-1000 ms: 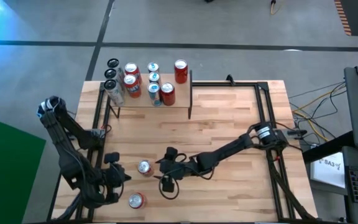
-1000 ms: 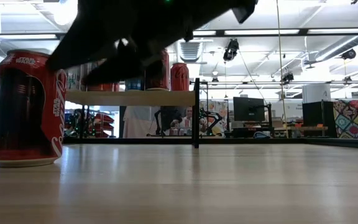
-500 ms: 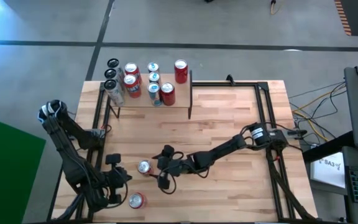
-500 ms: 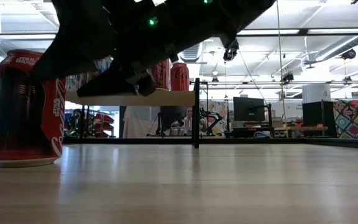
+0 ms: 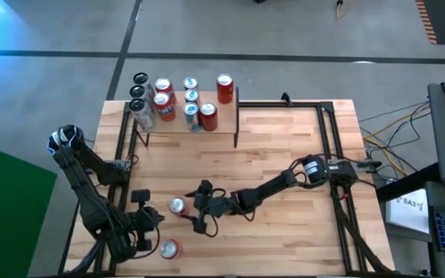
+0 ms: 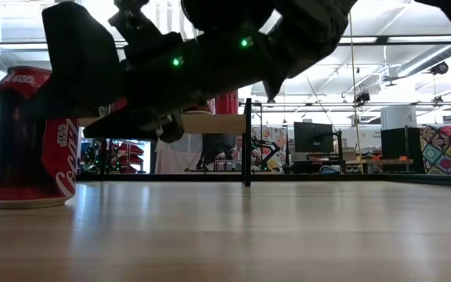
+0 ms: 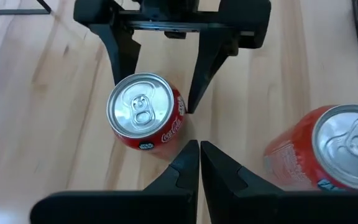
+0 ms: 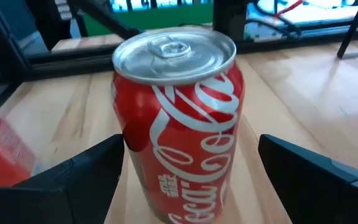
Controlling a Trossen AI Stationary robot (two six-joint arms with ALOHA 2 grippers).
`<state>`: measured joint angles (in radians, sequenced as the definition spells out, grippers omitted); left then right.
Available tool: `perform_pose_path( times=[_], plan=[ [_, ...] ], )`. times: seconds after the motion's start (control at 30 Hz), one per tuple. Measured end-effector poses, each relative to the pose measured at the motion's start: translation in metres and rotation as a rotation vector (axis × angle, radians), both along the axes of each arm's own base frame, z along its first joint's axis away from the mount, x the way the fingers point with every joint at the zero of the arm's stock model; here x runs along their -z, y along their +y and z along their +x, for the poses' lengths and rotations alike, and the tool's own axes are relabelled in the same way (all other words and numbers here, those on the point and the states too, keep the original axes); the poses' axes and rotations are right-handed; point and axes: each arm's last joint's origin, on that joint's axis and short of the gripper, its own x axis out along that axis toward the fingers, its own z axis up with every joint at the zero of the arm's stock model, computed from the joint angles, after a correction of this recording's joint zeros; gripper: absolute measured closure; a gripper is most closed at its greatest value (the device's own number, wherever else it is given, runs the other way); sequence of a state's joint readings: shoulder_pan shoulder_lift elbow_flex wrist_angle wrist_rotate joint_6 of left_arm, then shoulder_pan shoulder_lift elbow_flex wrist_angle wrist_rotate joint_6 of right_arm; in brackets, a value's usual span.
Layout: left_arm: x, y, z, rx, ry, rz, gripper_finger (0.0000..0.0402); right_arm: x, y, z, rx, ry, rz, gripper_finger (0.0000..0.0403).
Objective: Place canned beverage on shelf
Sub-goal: Put the red white soda can on the shelf
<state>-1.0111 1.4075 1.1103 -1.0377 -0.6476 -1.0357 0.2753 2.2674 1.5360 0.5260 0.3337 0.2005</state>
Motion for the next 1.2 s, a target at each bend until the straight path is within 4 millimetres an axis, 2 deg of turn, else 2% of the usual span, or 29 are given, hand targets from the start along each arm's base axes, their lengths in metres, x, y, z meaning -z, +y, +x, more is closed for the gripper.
perform_pose_path(
  times=[0.47,0.73,0.97,1.07,1.2],
  plan=[
    [0.004,0.007,-0.002,-0.027,-0.02,0.087,0.0402,0.013,-0.007,0.005,-0.03,-0.035,-0.036,0.0044],
    [0.016,0.016,-0.003,-0.065,-0.014,0.146,0.0402,0.005,-0.009,0.01,-0.049,-0.07,-0.09,0.0044],
    [0.017,0.017,-0.003,-0.07,-0.026,0.153,0.0402,-0.001,-0.015,0.015,-0.04,-0.088,-0.093,0.0044],
    [0.017,0.017,-0.003,-0.071,-0.032,0.156,0.0402,-0.001,-0.016,0.015,-0.04,-0.087,-0.093,0.0055],
    [0.017,0.017,-0.003,-0.073,-0.044,0.162,0.0402,-0.001,-0.015,0.015,-0.058,-0.088,-0.089,0.0088]
  ],
)
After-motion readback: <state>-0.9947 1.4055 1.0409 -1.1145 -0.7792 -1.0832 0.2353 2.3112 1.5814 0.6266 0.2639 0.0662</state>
